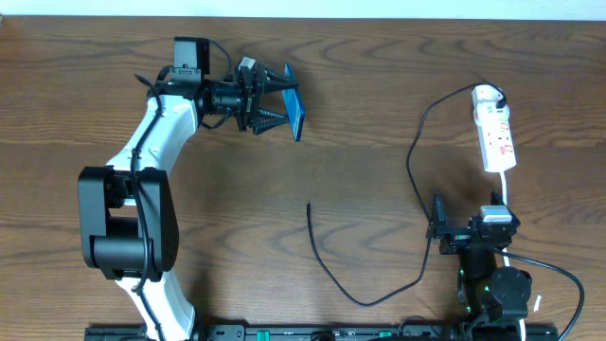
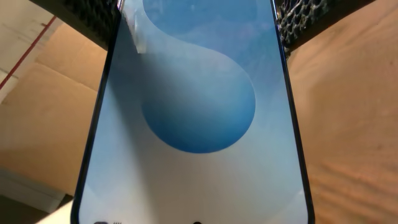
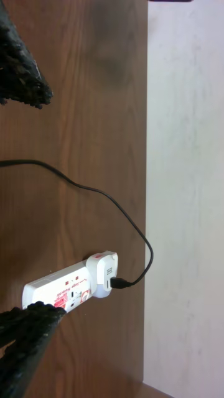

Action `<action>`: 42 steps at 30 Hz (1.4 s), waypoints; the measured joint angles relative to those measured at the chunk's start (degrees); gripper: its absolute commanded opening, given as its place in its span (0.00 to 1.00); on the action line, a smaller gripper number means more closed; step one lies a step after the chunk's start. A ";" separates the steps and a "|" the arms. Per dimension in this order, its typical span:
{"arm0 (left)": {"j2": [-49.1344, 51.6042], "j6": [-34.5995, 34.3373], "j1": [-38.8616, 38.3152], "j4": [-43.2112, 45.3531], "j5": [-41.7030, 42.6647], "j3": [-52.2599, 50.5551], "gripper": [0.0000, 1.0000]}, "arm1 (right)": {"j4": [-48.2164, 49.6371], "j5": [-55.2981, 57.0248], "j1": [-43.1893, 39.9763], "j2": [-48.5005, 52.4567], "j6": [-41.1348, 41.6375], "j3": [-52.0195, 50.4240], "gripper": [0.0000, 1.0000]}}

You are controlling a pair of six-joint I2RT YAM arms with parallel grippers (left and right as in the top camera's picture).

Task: Plug charger to phone and switch on socket
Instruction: 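Raise the right arm and swing the right gripper toward the phone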

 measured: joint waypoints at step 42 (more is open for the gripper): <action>0.00 0.20 0.00 4.83 -4.09 0.00 0.07 | 13.00 -10.80 0.00 0.00 9.07 0.28 0.99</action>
